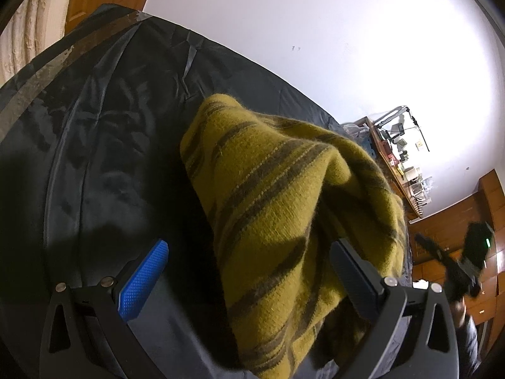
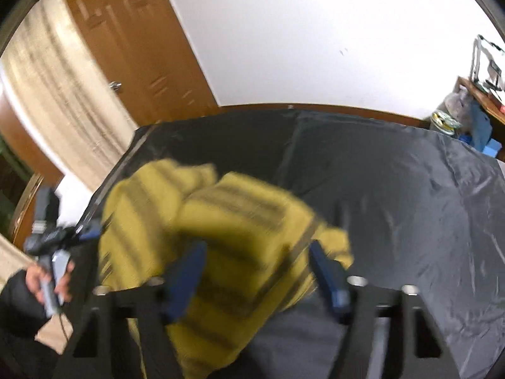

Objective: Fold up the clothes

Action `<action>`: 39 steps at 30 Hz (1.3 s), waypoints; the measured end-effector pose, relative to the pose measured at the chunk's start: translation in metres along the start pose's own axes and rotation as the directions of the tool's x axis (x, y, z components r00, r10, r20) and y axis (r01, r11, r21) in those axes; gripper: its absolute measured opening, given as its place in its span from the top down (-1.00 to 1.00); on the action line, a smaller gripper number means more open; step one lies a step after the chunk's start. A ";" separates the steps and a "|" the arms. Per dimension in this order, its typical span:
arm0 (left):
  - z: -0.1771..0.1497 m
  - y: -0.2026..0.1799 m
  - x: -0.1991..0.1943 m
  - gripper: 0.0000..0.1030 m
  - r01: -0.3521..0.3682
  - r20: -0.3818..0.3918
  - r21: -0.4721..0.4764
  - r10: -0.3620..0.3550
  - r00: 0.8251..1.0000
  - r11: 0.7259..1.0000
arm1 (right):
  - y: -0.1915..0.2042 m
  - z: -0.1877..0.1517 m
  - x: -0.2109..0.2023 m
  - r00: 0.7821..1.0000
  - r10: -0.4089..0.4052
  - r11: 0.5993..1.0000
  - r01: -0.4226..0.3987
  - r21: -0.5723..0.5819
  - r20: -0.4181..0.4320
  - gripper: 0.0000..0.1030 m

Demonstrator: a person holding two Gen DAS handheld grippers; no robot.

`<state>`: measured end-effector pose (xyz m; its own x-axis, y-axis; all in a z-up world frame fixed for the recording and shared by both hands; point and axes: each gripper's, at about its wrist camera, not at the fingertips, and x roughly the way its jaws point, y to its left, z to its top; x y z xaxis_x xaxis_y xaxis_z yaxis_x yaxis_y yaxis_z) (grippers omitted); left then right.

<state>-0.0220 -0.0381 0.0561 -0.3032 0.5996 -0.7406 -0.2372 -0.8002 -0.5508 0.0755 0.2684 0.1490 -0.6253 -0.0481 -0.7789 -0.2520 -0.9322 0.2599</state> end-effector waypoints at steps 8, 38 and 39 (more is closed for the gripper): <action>-0.003 0.010 0.001 -1.00 -0.021 -0.016 -0.020 0.020 1.000 1.000 | 0.006 0.040 0.052 0.994 0.054 0.991 -0.065 -0.117 -0.099 -0.24; -0.001 -0.003 0.003 -1.00 -0.043 -0.018 -0.021 0.043 0.999 0.999 | 0.002 0.015 0.082 0.923 0.284 0.955 -0.297 -0.009 -0.258 0.27; -0.001 -0.002 0.003 -1.00 -0.045 -0.017 -0.027 0.044 0.999 0.999 | 0.001 0.013 0.082 0.918 0.303 0.950 -0.311 0.010 -0.256 0.27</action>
